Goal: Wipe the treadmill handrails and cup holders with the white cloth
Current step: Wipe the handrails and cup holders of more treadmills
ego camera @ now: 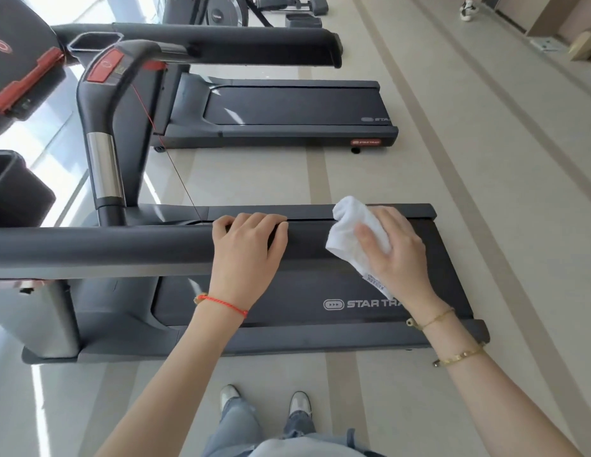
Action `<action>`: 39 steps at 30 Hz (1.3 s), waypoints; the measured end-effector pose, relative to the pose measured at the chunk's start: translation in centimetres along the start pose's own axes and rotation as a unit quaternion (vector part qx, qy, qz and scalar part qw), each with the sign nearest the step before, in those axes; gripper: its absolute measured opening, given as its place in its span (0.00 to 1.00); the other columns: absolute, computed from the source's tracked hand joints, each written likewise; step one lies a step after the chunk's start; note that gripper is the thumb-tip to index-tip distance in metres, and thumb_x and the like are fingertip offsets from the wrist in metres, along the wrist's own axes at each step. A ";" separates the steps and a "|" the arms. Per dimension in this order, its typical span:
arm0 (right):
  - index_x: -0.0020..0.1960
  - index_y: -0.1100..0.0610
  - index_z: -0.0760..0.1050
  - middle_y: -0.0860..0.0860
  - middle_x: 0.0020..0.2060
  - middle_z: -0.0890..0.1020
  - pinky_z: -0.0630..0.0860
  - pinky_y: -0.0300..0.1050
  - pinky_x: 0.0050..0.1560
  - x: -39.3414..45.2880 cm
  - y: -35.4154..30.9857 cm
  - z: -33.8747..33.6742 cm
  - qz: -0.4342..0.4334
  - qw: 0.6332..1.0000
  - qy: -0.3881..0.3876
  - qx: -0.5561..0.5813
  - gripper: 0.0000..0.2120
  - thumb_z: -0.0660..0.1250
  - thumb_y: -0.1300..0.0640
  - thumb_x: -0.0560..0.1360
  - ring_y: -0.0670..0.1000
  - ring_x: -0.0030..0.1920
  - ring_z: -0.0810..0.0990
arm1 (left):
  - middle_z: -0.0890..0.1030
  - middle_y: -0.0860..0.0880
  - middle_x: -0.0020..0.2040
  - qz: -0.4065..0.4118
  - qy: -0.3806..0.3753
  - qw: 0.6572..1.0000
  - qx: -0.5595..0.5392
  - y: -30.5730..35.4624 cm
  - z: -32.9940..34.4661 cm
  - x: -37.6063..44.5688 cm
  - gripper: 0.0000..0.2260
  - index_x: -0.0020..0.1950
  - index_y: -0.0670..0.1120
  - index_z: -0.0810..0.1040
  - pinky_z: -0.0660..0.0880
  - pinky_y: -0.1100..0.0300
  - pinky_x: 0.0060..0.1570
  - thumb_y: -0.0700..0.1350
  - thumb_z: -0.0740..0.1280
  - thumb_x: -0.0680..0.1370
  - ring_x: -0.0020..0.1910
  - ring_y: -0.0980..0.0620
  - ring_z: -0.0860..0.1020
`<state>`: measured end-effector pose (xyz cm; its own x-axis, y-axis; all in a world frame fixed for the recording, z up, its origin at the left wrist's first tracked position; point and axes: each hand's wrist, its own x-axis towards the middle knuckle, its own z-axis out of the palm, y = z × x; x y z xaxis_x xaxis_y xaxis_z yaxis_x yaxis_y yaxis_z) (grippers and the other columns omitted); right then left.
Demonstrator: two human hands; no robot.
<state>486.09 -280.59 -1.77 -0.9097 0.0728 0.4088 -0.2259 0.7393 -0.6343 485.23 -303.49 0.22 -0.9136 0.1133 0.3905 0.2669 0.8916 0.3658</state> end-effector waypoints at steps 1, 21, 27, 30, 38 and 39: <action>0.56 0.46 0.73 0.38 0.53 0.74 0.72 0.43 0.53 -0.7 0.2 0.1 -0.010 1.000 0.005 0.003 0.12 0.58 0.42 0.79 0.42 0.54 0.73 | 0.83 0.55 0.45 0.001 0.003 1.000 0.000 0.0 0.1 0.0 0.11 0.52 0.51 0.82 0.64 0.52 0.57 0.48 0.59 0.82 0.45 0.51 0.78; 0.56 0.51 0.76 0.46 0.50 0.77 0.73 0.48 0.48 0.8 -0.6 -0.2 -0.072 0.992 -0.040 -0.090 0.13 0.60 0.45 0.79 0.49 0.48 0.74 | 0.83 0.56 0.45 0.004 0.007 1.000 0.007 -0.1 0.3 0.0 0.13 0.51 0.52 0.82 0.63 0.53 0.56 0.50 0.57 0.82 0.45 0.51 0.78; 0.53 0.51 0.78 0.45 0.45 0.79 0.67 0.42 0.38 2.0 -1.3 0.0 -0.129 0.979 -0.044 -0.152 0.17 0.56 0.43 0.79 0.50 0.42 0.76 | 0.84 0.55 0.49 0.007 -0.008 1.000 -0.002 -0.3 0.0 0.0 0.12 0.55 0.51 0.82 0.64 0.52 0.59 0.49 0.59 0.82 0.50 0.51 0.79; 0.57 0.54 0.78 0.48 0.50 0.81 0.75 0.48 0.48 1.6 -2.1 0.9 -0.201 0.958 -0.034 -0.202 0.17 0.57 0.44 0.81 0.53 0.46 0.79 | 0.83 0.52 0.52 0.003 0.001 1.000 -0.007 -0.7 -0.4 -0.1 0.11 0.57 0.48 0.82 0.65 0.51 0.60 0.48 0.61 0.81 0.55 0.48 0.77; 0.59 0.54 0.77 0.49 0.51 0.81 0.76 0.48 0.48 1.7 -5.7 4.6 -0.253 0.929 -0.023 -0.271 0.19 0.55 0.42 0.82 0.53 0.45 0.79 | 0.83 0.53 0.50 -0.033 0.022 0.999 0.010 -4.4 -2.4 -0.7 0.09 0.53 0.48 0.82 0.63 0.53 0.61 0.45 0.63 0.81 0.54 0.49 0.77; 0.59 0.54 0.77 0.49 0.51 0.81 0.76 0.48 0.47 1.8 -6.1 4.9 -0.256 0.927 -0.025 -0.272 0.19 0.55 0.42 0.82 0.53 0.45 0.79 | 0.83 0.53 0.50 -0.033 0.025 0.999 0.010 -5.0 -2.6 -0.7 0.09 0.53 0.48 0.82 0.62 0.53 0.60 0.45 0.62 0.81 0.54 0.49 0.77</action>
<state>484.16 -288.26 -0.41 -0.7496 -0.4013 0.5263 -0.4356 0.8978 0.0641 485.36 -309.18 0.35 -0.9127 0.0318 0.4075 0.1990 0.9053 0.3752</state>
